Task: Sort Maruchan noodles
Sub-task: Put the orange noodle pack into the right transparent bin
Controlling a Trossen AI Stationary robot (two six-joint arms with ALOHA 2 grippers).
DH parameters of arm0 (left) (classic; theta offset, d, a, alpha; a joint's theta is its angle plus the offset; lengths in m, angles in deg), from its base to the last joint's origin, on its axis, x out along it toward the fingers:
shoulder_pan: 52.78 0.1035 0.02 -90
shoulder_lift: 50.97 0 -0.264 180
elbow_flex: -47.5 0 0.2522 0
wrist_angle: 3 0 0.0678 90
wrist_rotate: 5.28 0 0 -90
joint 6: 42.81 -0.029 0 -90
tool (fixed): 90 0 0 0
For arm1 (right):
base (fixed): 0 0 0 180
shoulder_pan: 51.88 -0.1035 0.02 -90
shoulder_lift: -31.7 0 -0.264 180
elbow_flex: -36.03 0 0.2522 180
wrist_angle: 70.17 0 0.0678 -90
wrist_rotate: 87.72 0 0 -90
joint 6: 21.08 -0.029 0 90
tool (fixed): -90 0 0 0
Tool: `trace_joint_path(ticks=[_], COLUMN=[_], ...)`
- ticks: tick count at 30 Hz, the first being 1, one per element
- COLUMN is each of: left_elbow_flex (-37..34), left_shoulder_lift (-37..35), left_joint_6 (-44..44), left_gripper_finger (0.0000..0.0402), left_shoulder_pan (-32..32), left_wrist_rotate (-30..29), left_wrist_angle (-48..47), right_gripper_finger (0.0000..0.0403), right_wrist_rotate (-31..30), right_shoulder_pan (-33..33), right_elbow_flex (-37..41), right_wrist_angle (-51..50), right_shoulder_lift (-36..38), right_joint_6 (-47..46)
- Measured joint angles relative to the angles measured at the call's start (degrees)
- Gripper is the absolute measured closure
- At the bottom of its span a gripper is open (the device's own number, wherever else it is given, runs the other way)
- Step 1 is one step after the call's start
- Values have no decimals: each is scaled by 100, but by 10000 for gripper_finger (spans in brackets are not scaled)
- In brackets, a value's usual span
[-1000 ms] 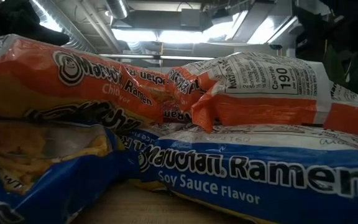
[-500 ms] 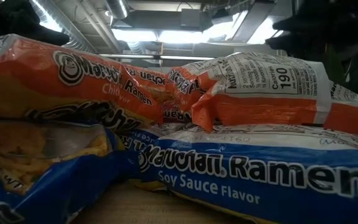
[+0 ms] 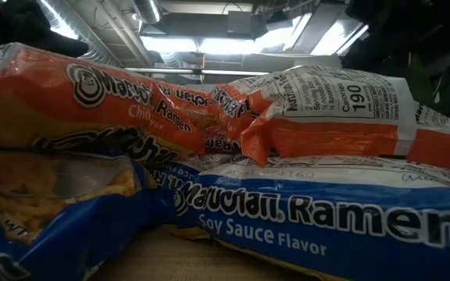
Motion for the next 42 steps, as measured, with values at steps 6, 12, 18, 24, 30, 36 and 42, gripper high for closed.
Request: trace_joint_path(ticks=[6, 12, 18, 24, 30, 36, 42], left_elbow_flex=[-1, 0, 0, 0, 2, 2, 2], left_shoulder_lift=[1, 2, 0, 2, 4, 4, 4], left_joint_6=[0, 2, 9, -83, -44, -39, -36], left_gripper_finger=[401, 401, 401, 401, 401, 401, 401], left_shoulder_pan=[0, -1, 0, 0, -2, -1, 0], left_wrist_rotate=[-14, -16, -81, -174, -375, -834, -957], left_wrist_angle=[0, 1, 4, 9, 74, 73, 93], right_gripper_finger=[230, 203, 147, 115, 115, 115, 116], right_wrist_rotate=[-534, -934, -398, -104, -899, -2303, -3700], right_shoulder_pan=[8, 209, 199, -460, -1545, -2582, -2976], right_elbow_flex=[-100, -878, -2021, -2479, -2344, -2306, -2306], right_wrist_angle=[797, 980, 624, -309, -753, -671, -693], right_shoulder_lift=[-344, -797, -1663, -2370, -2877, -3368, -3710], right_joint_6=[-38, 75, -74, -1222, -3110, -4929, -6067])
